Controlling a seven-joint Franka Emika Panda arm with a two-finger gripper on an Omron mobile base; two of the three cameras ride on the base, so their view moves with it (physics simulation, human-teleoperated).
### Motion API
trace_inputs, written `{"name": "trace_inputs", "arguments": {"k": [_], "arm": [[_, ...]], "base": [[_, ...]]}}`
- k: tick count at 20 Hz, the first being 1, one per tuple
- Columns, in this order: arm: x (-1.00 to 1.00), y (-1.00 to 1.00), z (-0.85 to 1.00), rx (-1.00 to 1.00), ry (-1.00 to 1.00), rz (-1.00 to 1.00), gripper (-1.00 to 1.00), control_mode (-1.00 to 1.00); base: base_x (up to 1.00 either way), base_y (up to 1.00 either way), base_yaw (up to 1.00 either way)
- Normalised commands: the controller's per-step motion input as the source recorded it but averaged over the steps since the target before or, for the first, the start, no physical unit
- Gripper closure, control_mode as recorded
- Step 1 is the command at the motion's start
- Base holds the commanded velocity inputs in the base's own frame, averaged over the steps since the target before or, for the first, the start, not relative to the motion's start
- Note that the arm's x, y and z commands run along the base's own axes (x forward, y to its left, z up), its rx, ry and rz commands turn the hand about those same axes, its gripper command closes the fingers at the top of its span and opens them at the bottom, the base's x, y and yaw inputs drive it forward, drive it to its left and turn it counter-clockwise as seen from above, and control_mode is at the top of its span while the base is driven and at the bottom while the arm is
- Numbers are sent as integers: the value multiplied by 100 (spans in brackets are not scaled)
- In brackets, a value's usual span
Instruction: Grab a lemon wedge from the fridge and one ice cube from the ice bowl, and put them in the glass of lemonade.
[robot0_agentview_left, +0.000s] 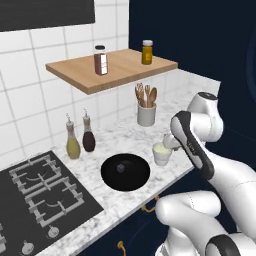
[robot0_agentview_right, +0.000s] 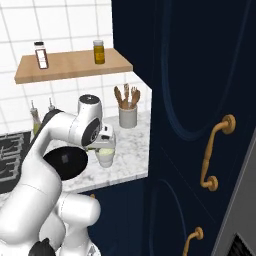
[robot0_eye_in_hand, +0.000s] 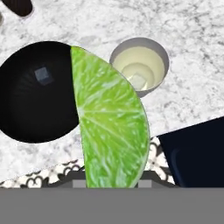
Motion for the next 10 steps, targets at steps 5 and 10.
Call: {"name": "trace_inputs", "arguments": {"k": [5, 10], "arm": [[70, 3, -20, -3, 1, -14, 100, -100], [11, 1, -35, 0, 2, -10, 100, -100]], "base": [[0, 0, 0], [0, 0, 0]]}}
